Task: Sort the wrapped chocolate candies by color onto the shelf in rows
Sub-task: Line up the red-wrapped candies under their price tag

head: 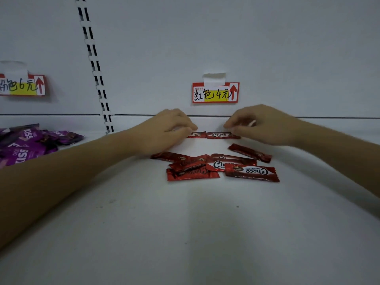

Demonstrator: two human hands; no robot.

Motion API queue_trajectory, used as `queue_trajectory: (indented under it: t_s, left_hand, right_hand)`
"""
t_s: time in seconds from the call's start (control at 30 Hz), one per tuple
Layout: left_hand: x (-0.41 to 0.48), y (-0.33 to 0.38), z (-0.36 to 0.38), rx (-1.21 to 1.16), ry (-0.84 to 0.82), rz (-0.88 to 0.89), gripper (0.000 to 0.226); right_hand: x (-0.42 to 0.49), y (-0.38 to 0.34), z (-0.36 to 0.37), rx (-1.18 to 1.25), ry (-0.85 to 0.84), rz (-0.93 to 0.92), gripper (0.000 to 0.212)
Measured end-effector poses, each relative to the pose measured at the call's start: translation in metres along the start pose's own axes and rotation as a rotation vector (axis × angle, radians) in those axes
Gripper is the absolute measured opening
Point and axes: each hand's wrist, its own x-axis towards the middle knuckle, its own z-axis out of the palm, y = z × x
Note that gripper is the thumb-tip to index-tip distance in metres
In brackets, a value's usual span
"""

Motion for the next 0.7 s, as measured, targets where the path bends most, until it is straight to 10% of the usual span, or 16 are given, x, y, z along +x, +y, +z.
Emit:
queue_trajectory:
  t_s: [0.23, 0.5, 0.7]
  left_hand:
    - [-0.009, 0.01, -0.045, -0.081, -0.393, -0.127, 0.031]
    - [-0.014, -0.002, -0.046, -0.168, -0.513, -0.192, 0.015]
    - [-0.012, -0.006, -0.043, -0.333, -0.274, -0.215, 0.018]
  right_hand:
    - [-0.018, -0.007, -0.029, 0.022, -0.424, 0.281, 0.033]
    - [-0.017, -0.009, -0.021, 0.186, -0.196, 0.095, 0.012]
    - [-0.019, -0.017, -0.016, 0.479, -0.04, -0.037, 0.039]
